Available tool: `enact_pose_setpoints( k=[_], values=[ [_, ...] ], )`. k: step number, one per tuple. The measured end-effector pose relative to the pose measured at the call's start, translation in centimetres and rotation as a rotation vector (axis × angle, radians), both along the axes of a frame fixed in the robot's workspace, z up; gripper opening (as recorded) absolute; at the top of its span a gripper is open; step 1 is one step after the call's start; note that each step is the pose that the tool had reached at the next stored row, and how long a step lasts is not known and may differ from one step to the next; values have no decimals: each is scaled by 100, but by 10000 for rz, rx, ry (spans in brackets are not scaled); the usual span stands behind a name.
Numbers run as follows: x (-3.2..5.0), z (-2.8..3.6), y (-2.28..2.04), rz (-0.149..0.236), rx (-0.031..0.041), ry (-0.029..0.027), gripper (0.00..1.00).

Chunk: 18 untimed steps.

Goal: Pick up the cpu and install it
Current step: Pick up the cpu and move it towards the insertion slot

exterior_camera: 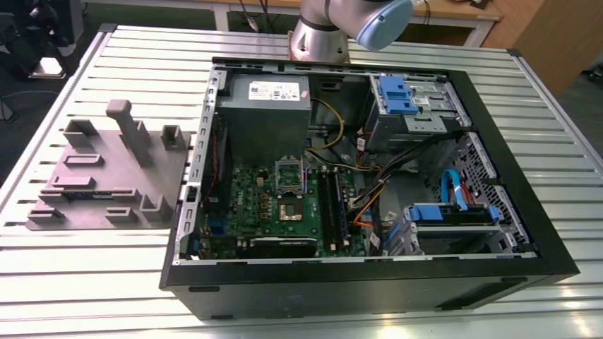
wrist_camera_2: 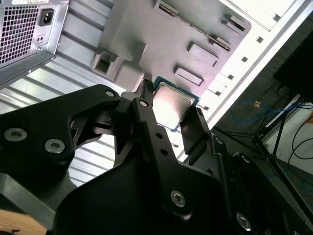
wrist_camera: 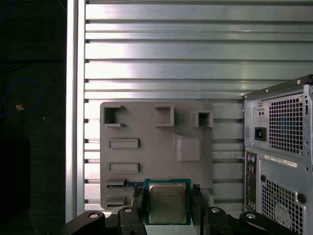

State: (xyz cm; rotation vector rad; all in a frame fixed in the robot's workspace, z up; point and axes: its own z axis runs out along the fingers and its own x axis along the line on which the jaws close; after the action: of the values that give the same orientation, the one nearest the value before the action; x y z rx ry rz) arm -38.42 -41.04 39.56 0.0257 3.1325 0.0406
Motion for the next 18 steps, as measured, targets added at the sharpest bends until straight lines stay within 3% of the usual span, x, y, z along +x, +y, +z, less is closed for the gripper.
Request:
enact_pose_setpoints(
  k=[18],
  values=[
    [54, 0, 0, 0, 0, 0, 47]
  ],
)
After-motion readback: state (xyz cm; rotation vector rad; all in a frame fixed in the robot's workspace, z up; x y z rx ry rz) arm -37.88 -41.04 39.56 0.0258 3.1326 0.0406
